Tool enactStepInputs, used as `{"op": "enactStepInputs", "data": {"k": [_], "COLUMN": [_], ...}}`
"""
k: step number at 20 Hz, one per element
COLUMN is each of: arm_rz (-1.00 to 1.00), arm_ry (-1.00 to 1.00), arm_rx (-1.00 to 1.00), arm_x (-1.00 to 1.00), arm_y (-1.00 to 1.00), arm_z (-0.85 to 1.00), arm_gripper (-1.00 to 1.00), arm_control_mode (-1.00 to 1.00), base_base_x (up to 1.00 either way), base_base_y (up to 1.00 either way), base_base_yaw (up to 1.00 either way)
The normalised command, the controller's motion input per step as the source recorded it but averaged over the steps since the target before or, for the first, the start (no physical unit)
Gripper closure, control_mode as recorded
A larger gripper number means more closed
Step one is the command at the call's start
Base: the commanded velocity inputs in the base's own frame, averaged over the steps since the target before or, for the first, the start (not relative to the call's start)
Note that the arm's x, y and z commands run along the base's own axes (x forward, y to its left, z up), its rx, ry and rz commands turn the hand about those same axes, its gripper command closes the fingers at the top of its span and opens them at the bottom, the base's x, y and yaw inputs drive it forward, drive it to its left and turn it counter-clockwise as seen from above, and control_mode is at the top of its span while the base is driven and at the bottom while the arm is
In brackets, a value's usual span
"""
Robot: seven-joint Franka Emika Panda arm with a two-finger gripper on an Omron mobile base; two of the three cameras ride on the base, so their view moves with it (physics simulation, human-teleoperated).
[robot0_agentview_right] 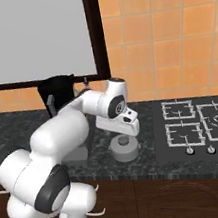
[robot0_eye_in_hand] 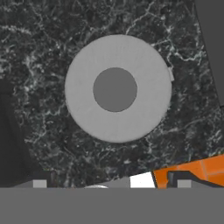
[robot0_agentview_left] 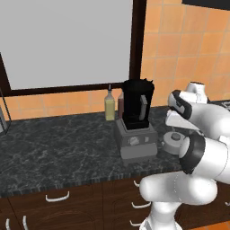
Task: Close the lid blender by securely placing the lid on top.
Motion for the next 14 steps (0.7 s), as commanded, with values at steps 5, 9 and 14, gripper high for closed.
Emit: {"op": "enactStepInputs", "data": {"k": [5, 9, 14], "arm_rz": [0.0, 0.0, 0.0], "arm_ry": [0.03, 0.08, 0.01], "arm_rx": [0.0, 0.0, 0.0], "arm_x": [0.18, 0.12, 0.28], "arm_y": [-0.1, -0.09, 0.0], "arm_z": [-0.42, -0.46, -0.23], "arm_gripper": [-1.0, -1.0, -1.0], "arm_control_mode": [-1.0, -1.0, -1.0], "base_base_x": [0.0, 0.0, 0.0], "base_base_y": [0.0, 0.0, 0.0], "base_base_yaw": [0.0, 0.0, 0.0]}}
